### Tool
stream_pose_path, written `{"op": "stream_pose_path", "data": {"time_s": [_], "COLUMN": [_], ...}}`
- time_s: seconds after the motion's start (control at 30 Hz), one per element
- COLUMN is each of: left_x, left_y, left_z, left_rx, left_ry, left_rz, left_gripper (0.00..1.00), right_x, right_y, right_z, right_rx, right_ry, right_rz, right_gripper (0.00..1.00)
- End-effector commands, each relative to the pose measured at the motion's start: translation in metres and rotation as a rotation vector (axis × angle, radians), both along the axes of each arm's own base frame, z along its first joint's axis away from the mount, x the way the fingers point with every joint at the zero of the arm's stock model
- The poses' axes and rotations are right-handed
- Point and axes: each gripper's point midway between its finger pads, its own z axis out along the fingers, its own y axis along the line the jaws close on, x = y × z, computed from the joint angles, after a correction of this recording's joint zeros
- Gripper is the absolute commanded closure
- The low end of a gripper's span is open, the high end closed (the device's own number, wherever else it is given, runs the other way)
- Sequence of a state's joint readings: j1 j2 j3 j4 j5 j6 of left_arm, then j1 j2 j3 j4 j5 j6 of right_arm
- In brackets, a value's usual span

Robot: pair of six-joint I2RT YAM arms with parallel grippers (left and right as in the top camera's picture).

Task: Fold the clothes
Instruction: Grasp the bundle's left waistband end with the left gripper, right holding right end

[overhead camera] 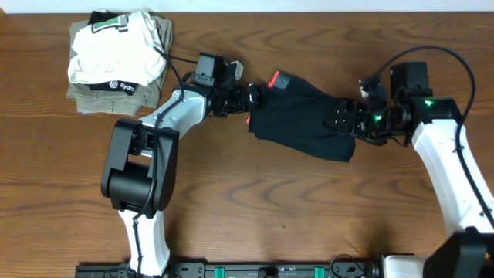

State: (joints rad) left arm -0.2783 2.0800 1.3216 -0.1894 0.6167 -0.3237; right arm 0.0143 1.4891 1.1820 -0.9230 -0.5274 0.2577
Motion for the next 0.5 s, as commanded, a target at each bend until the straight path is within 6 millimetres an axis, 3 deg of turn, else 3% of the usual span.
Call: {"op": "stream_pose_path", "data": {"time_s": [0.0, 0.33, 0.43, 0.47], "left_x": [-0.007, -0.037, -0.041, -0.041], "left_y": [-0.012, -0.054, -0.057, -0.055], "left_z": [-0.002, 0.000, -0.002, -0.003], "left_rx": [-0.042, -0.066, -0.055, -0.048], "left_ry": [0.009, 0.020, 0.028, 0.034], "left_rz": [-0.065, -0.196, -0.204, -0.201], "left_gripper": [0.02, 0.02, 0.02, 0.14], "right_x": [-0.002, -0.006, -0.009, -0.010], "right_y": [-0.004, -0.005, -0.006, -0.007], "right_z": [0.013, 0.015, 0.013, 0.012], "right_rx": [-0.018, -0.023, -0.031, -0.034], "right_ry": [-0.058, -0.049, -0.035, -0.030], "right_rz": [0.013, 0.012, 0.009, 0.008], "right_gripper": [0.20, 0.20, 0.20, 0.20]}}
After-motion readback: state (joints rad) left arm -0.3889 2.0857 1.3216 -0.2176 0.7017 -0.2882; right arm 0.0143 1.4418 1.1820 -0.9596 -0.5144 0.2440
